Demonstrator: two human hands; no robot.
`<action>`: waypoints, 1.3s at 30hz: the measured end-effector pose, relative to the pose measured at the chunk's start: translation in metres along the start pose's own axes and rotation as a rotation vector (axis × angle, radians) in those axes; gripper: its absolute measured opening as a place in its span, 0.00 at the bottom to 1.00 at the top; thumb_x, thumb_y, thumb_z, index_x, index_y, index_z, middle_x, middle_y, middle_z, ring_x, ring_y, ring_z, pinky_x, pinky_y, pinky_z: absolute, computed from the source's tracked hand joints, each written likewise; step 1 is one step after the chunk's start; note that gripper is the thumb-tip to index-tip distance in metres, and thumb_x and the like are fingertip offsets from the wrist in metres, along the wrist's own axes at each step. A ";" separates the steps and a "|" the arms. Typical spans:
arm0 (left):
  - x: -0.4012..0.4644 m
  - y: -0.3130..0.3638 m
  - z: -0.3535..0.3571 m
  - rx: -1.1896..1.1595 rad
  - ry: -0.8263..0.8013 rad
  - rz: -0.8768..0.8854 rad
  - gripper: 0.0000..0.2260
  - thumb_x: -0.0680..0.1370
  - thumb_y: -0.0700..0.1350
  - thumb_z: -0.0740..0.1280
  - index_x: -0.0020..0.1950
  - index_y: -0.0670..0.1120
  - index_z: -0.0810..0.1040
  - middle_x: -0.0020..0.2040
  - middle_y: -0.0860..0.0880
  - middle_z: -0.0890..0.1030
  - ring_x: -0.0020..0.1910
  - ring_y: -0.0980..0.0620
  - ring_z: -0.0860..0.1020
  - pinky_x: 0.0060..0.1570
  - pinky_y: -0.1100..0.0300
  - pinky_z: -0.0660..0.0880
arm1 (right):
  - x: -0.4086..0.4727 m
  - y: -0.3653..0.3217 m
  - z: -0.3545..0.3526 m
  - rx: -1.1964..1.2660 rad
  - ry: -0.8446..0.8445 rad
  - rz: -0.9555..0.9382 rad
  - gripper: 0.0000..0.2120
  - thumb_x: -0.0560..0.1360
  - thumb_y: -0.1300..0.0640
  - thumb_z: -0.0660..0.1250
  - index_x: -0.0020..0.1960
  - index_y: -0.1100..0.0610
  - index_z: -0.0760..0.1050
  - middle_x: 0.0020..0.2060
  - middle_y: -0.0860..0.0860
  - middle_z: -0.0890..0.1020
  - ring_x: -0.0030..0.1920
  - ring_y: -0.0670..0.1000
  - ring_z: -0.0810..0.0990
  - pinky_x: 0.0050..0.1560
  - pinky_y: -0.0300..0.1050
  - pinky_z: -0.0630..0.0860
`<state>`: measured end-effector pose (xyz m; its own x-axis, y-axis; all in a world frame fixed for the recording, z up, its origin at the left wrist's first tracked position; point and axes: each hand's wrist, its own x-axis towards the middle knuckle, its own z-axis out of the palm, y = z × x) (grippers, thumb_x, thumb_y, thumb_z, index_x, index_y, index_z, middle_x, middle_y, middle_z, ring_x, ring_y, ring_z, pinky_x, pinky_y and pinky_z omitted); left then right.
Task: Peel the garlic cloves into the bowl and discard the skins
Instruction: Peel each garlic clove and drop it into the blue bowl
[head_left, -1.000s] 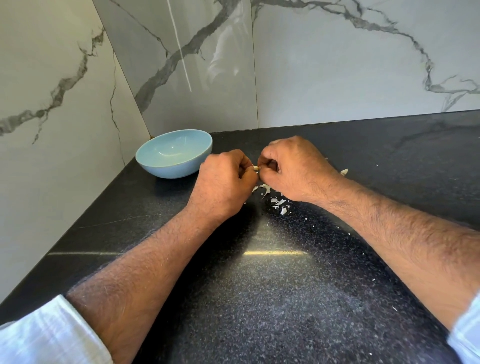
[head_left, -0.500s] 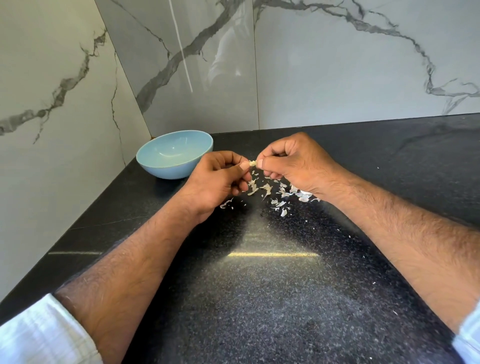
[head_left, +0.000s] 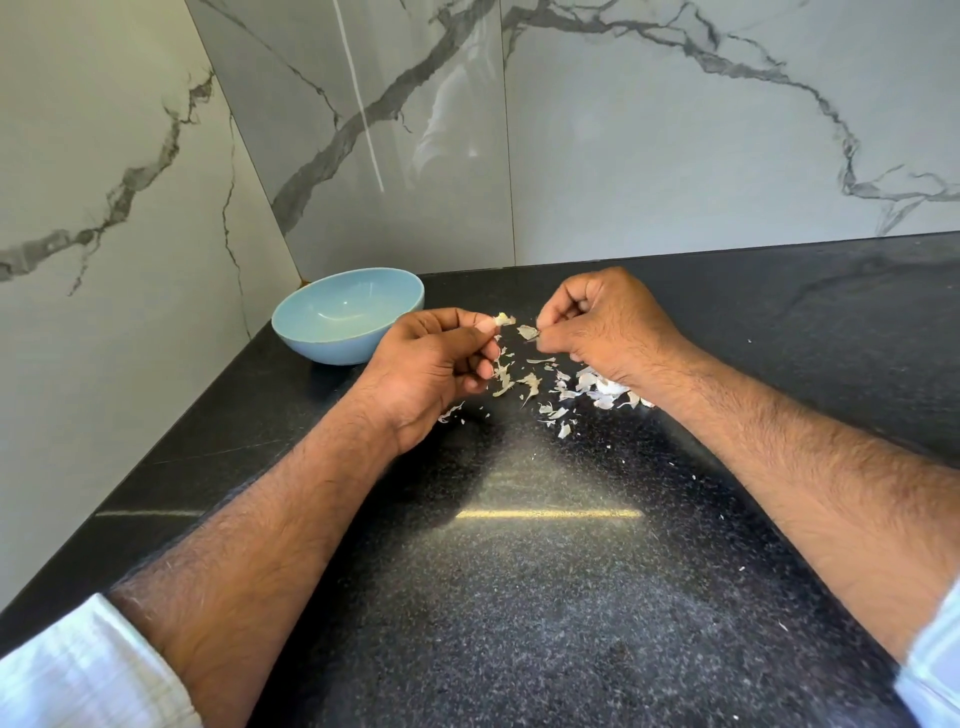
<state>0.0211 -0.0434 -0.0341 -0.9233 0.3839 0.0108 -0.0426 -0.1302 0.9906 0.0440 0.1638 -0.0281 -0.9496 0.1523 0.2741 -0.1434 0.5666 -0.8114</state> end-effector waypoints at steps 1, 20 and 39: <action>0.000 -0.001 0.000 0.012 0.032 0.002 0.04 0.83 0.37 0.69 0.49 0.41 0.81 0.37 0.45 0.82 0.33 0.52 0.77 0.32 0.62 0.73 | 0.000 0.000 -0.001 0.016 -0.006 0.006 0.10 0.66 0.66 0.81 0.40 0.54 0.85 0.35 0.47 0.86 0.33 0.42 0.80 0.38 0.49 0.83; 0.003 -0.012 0.007 0.460 0.171 0.280 0.02 0.85 0.42 0.69 0.54 0.44 0.81 0.42 0.45 0.85 0.33 0.53 0.80 0.29 0.67 0.73 | -0.001 -0.009 0.004 0.449 -0.222 0.177 0.06 0.76 0.59 0.77 0.52 0.59 0.87 0.43 0.54 0.88 0.41 0.48 0.83 0.38 0.43 0.75; 0.001 -0.002 0.010 -0.061 0.082 -0.042 0.03 0.83 0.37 0.67 0.50 0.43 0.79 0.36 0.46 0.79 0.30 0.50 0.75 0.27 0.61 0.65 | -0.001 -0.009 0.001 0.103 0.051 -0.052 0.09 0.66 0.62 0.83 0.40 0.54 0.84 0.38 0.48 0.87 0.37 0.44 0.82 0.43 0.45 0.82</action>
<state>0.0242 -0.0338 -0.0348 -0.9484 0.3141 -0.0441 -0.1025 -0.1721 0.9797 0.0454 0.1575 -0.0218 -0.9251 0.1669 0.3410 -0.2227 0.4889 -0.8434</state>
